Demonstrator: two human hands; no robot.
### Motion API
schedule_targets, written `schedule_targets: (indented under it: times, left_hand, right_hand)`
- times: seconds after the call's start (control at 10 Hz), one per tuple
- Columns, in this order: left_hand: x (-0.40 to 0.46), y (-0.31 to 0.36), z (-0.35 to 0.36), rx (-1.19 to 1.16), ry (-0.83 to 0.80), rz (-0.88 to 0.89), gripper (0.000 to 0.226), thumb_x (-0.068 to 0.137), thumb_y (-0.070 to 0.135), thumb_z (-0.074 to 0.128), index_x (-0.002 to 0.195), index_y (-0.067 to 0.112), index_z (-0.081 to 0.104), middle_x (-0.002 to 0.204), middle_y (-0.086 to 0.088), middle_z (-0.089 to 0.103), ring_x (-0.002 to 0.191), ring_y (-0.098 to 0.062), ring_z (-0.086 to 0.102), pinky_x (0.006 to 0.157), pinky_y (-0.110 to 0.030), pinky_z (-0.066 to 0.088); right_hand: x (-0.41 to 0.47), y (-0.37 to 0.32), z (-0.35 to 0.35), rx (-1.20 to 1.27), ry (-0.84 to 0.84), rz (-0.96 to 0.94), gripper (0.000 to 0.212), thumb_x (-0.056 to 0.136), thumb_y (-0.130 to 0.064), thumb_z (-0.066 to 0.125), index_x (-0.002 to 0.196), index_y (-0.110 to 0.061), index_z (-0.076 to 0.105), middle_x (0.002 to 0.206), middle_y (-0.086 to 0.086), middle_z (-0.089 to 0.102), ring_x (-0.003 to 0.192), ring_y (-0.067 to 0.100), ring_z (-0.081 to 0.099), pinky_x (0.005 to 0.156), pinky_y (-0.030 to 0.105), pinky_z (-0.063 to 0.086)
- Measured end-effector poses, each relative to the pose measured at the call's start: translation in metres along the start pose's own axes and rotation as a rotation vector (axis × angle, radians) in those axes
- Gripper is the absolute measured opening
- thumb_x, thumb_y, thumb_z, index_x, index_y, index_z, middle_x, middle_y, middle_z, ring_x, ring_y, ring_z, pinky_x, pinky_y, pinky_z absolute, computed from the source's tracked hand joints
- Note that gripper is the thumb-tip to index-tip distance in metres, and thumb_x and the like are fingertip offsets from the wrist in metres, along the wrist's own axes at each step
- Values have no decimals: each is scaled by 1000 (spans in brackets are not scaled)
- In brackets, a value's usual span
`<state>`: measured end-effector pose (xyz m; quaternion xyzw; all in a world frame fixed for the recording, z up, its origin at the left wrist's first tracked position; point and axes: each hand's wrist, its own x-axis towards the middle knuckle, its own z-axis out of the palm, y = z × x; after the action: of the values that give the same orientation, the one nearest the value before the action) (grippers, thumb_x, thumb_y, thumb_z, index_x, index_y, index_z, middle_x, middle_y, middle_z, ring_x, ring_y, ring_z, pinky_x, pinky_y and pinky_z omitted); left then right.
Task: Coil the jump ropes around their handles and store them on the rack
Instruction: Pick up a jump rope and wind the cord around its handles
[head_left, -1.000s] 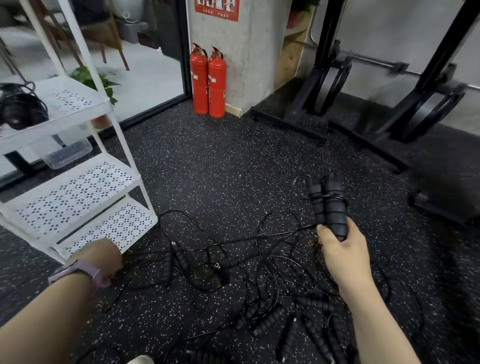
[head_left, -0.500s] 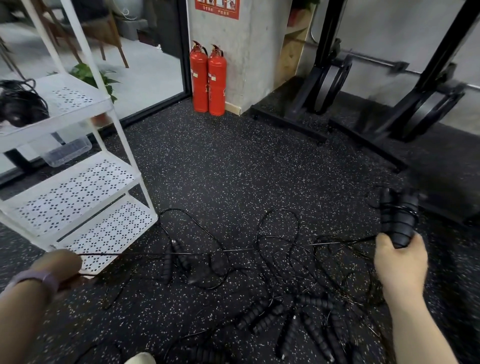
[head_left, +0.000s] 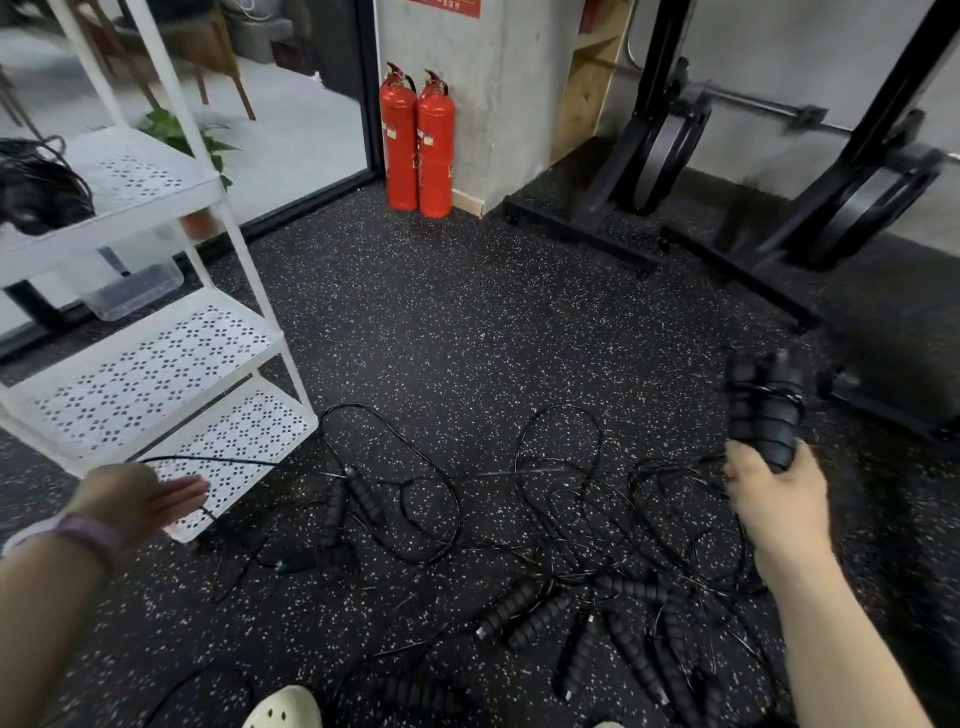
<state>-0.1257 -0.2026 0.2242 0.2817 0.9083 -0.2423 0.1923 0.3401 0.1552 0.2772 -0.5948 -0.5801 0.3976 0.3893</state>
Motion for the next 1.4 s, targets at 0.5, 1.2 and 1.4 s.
schedule_targets:
  times: [0.5,1.2,1.4]
  left_hand:
    - [-99,159,-98,-1098,287,601,45,104,15,51,136,46,55,127,18,59,71,-1,69,53,-18,54]
    - [-83,156,-115,-1403,315,537,21,105,35,49,100,32,69,54,9,50,47,-13,38,45,-26,33]
    - [-72,134,-106,-1493,434,436,23,106,37,51,95,38,71,51,12,41,46,-7,31,46,-26,28]
  right_hand:
    - [-60,-57,63,677,-982,252,35,95,-12,61,129,-9,54,78,8,51,60,14,40,54,27,35]
    - [-78,-63,49,226,-1470,400,55,85,-23,76,131,0,56,76,11,57,56,14,42,51,22,36]
    - [-69,-60,44,205,-1328,508,58,83,-22,71,135,-3,55,73,13,53,52,14,34,50,25,28]
